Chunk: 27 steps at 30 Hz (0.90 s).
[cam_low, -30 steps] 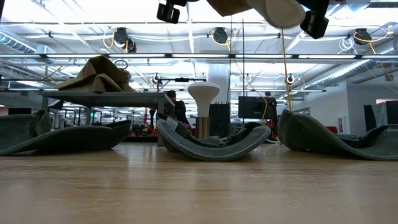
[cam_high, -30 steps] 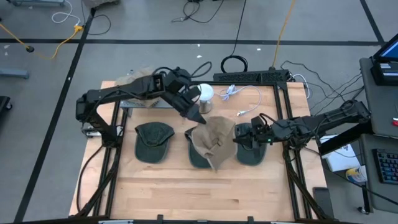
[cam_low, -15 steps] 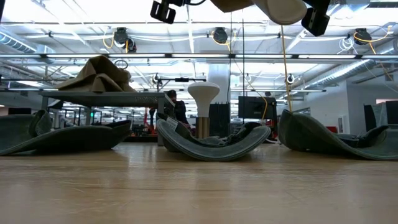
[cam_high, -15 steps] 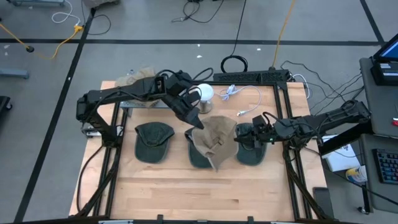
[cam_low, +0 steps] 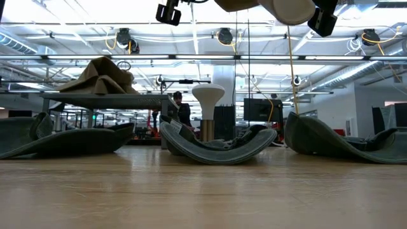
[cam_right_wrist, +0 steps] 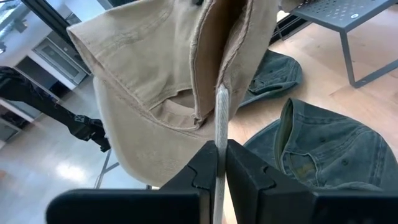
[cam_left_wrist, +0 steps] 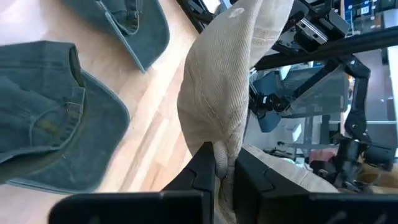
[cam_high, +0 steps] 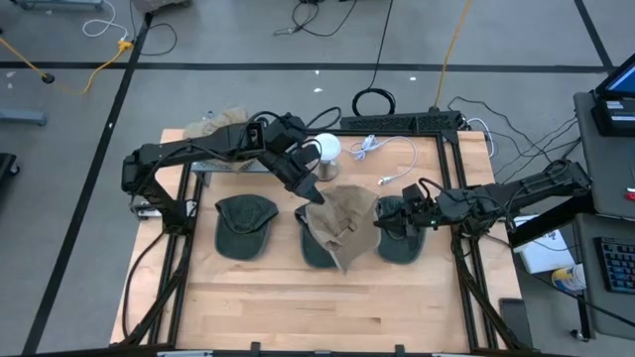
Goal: Pick & Place hat
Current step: Stack the brown cap on the stacked brown caps on the shelf
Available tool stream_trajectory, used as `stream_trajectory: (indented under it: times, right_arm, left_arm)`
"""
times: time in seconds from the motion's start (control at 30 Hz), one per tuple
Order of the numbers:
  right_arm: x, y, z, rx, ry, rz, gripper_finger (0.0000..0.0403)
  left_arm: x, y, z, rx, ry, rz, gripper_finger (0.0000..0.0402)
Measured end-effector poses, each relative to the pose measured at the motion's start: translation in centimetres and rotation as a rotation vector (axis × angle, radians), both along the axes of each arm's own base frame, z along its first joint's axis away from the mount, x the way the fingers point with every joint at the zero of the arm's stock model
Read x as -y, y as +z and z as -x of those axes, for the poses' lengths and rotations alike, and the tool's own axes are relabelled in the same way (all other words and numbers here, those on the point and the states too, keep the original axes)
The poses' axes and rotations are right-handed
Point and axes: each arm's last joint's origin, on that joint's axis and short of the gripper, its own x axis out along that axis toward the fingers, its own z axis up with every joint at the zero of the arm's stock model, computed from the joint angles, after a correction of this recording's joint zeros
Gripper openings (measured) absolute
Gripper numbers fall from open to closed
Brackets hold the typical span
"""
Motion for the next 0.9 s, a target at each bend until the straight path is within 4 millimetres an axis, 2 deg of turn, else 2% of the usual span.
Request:
stream_trajectory:
  times: [0.43,0.7,0.9]
  right_arm:
    - [-0.2,0.2,0.3,0.009,0.111,0.016,0.0043]
    - [0.0,0.9,1.2,0.056,0.133,0.087,0.0051]
    - [0.5,1.3,1.6,0.087,0.125,0.141,0.0045]
  left_arm:
    - [-0.4,0.7,1.0,-0.005,0.120,-0.171,0.0021]
    - [-0.5,1.9,3.4,-0.061,0.247,-0.297,0.0021]
    - [-0.3,3.7,5.6,-0.029,0.327,-0.334,0.0021]
